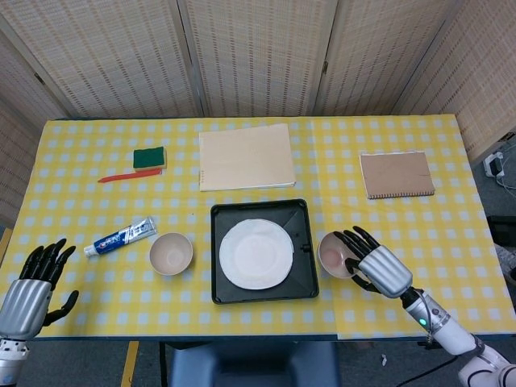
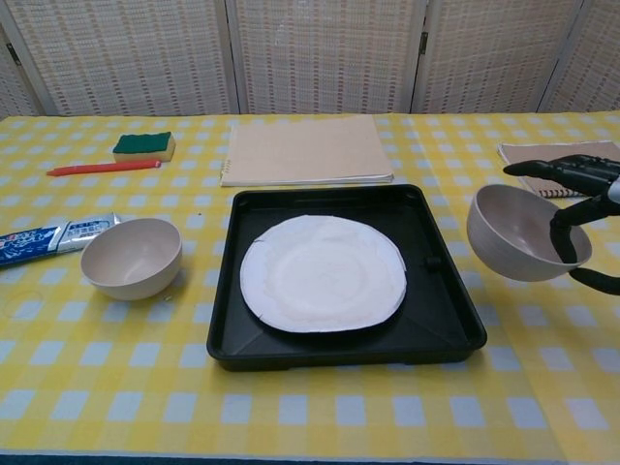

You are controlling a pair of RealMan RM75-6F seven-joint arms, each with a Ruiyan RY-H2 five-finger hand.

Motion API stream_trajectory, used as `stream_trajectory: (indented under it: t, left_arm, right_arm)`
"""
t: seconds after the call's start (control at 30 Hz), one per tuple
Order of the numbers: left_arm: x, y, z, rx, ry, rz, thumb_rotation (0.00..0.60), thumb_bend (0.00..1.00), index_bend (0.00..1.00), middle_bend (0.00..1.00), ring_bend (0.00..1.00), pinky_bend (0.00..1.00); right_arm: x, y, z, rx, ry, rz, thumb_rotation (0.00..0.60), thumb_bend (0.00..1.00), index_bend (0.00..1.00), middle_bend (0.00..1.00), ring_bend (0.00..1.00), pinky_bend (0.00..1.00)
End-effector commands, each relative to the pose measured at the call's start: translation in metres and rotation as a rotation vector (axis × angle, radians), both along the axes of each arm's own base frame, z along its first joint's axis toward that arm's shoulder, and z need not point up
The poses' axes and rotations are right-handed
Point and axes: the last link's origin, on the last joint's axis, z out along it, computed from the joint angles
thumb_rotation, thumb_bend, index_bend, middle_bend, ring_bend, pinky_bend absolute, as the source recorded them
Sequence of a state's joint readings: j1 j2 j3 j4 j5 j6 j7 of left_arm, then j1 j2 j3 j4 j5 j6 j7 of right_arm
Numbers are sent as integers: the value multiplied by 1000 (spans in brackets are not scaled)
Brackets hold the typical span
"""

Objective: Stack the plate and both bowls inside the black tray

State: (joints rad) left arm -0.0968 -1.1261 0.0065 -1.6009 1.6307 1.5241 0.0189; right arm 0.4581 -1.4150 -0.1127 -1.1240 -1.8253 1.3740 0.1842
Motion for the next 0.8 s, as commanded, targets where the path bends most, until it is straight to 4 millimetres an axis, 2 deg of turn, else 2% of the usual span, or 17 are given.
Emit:
stream_trajectory:
  t: [0.03, 0.43, 0.6, 0.8]
  left_arm:
    - [-1, 1, 0, -2, -3, 7, 600, 418, 0, 0, 0, 0]
    - [-3, 1, 7, 10, -18, 17, 600, 417, 0, 0, 0, 0]
    - [-3, 0, 9, 13, -24, 17, 600, 418, 0, 0, 0, 0]
    - [-3, 0, 9, 5, -25, 21, 600, 418, 0, 0, 0, 0]
  right_arm:
    - [33, -17, -8, 36, 32, 66, 600, 463, 674, 33, 0, 0]
    - [105, -44, -62, 97, 83, 167, 600, 462, 674, 39, 0, 0]
    - [120, -53, -83, 113, 103, 173, 600, 462, 674, 39, 0, 0]
    - [127, -62, -95, 120, 95, 156, 600, 463, 674, 43, 0, 0]
